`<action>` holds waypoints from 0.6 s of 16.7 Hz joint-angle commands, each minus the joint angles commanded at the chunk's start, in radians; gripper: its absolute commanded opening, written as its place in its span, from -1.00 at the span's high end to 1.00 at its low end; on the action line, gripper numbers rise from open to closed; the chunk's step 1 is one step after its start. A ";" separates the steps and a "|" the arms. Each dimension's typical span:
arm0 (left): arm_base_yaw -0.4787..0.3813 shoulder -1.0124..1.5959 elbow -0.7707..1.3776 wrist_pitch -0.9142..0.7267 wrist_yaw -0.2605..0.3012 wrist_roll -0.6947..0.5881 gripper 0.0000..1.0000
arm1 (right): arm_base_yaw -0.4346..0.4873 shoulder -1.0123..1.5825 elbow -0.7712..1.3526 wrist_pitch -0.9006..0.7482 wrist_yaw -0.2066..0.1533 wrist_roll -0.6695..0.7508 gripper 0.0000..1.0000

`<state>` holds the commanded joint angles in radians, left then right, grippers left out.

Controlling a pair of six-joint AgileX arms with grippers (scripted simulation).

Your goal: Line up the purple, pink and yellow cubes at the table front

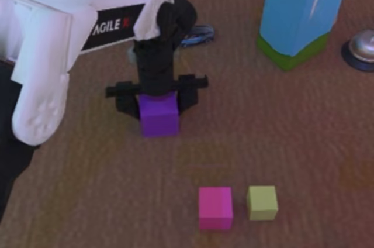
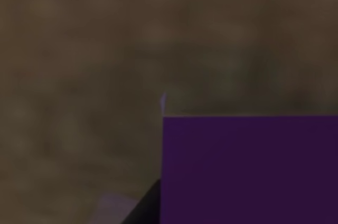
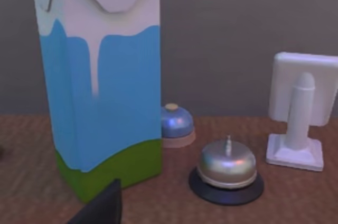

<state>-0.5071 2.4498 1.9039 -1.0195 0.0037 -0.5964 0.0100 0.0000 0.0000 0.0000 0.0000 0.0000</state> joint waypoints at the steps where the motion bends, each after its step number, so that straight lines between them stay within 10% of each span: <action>1: 0.000 0.000 0.003 -0.003 0.000 0.000 1.00 | 0.000 0.000 0.000 0.000 0.000 0.000 -1.00; 10: 0.019 -0.064 0.168 -0.232 -0.001 -0.002 1.00 | 0.000 0.000 0.000 0.000 0.000 0.000 -1.00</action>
<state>-0.4881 2.3863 2.0719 -1.2511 0.0030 -0.5981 0.0100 0.0000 0.0000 0.0000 0.0000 0.0000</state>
